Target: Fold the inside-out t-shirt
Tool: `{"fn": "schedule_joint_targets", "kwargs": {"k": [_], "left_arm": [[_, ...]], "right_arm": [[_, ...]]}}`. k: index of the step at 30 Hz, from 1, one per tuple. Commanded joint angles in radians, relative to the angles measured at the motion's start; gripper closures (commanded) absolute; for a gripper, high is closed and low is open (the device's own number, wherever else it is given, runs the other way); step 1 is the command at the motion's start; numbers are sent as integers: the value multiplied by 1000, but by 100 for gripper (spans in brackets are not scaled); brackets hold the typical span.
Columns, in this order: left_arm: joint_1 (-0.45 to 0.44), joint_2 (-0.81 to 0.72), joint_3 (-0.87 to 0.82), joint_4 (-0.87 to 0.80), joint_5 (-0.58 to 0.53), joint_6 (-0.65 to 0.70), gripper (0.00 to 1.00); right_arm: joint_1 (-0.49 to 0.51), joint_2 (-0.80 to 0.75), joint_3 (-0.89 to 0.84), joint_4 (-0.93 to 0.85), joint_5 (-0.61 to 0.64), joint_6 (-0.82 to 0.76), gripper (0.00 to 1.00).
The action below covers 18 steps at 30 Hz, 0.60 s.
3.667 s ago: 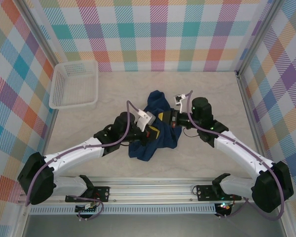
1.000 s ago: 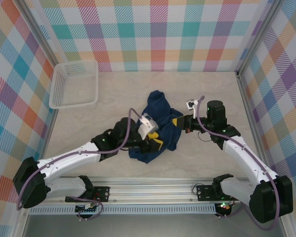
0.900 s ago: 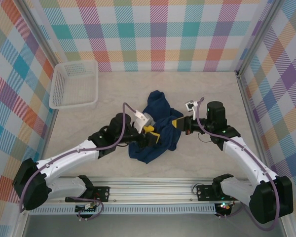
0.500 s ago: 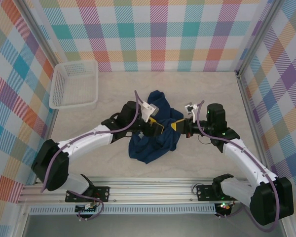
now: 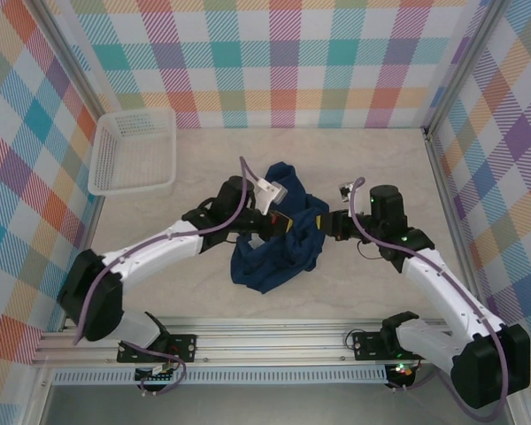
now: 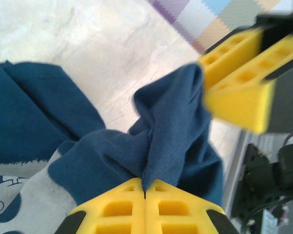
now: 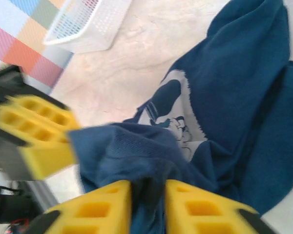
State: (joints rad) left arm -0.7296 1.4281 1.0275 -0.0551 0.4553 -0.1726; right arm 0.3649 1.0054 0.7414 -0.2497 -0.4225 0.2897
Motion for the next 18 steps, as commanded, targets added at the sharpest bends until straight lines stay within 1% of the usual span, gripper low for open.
{"fn": "schedule_joint_targets", "kwargs": {"k": [1, 3, 6, 11, 14, 18], "left_arm": [[8, -92, -15, -17, -4, -76, 100], [6, -118, -20, -41, -26, -86, 100], [7, -145, -27, -48, -33, -90, 100], [7, -148, -24, -58, -35, -86, 100], [8, -146, -20, -69, -41, -85, 100], [6, -139, -14, -88, -69, -82, 100]], "right_arm": [[71, -43, 11, -48, 146, 0, 64], [116, -76, -20, 10, 151, -4, 56], [171, -101, -58, 79, 167, -13, 49], [217, -66, -76, 151, 150, -15, 43], [240, -58, -77, 173, 154, -27, 35], [247, -126, -92, 149, 221, -63, 30]]}}
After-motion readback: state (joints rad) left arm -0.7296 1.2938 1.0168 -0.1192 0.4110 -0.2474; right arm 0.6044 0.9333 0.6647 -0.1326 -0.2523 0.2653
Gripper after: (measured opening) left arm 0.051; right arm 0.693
